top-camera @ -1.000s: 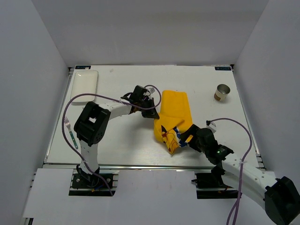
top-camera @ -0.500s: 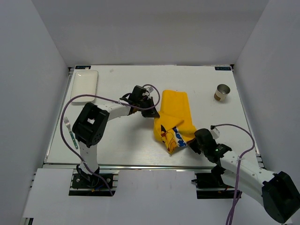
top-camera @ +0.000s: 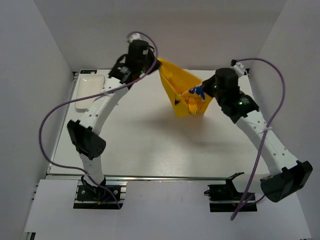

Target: Set the dinner table for one person

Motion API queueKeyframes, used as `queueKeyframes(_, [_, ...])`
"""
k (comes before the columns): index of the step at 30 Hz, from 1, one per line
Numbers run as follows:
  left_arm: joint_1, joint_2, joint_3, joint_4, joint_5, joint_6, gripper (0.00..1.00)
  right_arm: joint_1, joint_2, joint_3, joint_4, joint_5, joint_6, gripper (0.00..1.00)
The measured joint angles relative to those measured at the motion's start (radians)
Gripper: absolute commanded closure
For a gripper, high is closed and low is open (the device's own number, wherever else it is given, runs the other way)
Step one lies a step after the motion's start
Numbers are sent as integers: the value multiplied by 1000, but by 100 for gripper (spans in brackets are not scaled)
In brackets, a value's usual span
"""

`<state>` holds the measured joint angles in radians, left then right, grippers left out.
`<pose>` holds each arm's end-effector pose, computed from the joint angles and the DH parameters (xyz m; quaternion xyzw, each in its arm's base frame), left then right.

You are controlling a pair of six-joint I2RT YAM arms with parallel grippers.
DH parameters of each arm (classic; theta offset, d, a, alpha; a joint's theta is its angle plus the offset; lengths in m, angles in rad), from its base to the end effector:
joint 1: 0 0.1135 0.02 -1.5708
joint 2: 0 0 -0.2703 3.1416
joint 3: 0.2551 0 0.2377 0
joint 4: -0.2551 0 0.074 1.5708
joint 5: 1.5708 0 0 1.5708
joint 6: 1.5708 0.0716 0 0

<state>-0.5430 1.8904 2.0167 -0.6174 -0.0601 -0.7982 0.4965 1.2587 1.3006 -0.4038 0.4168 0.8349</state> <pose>0.3908 -0.2308 0.3900 -0.1244 0.8485 -0.2991 0.4185 0.2730 0.1149 0.3909 0.2515 0.7737 0.2095 0.5424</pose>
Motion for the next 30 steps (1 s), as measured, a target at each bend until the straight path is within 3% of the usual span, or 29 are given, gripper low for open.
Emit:
queueKeyframes(2, [18,-56,126,-72,-156,-41,100,-35,0,122,-68,36,-43,100])
queueKeyframes(4, [39,-191,107,-117,-294,-69,100,-63,-53,169,-127,69,-84,100])
queueKeyframes(10, [60,-655,-244,-101,-487,-92,100,-68,-224,174,-198,47,-175,100])
queueKeyframes(14, [46,-761,-409,-32,-499,-93,100,-64,-233,192,-217,6,-214,100])
queueKeyframes(18, [55,-742,-539,-11,-513,-94,100,-76,-167,225,-240,-13,-256,100])
queueKeyframes(23, [81,-631,-553,38,-508,-68,100,-114,-6,309,-245,-82,-303,100])
queueKeyframes(26, [116,-547,-491,84,-486,-13,100,-148,136,444,-267,-143,-333,100])
queueKeyframes(30, [165,-391,-273,156,-425,78,100,-201,367,776,-294,-242,-380,100])
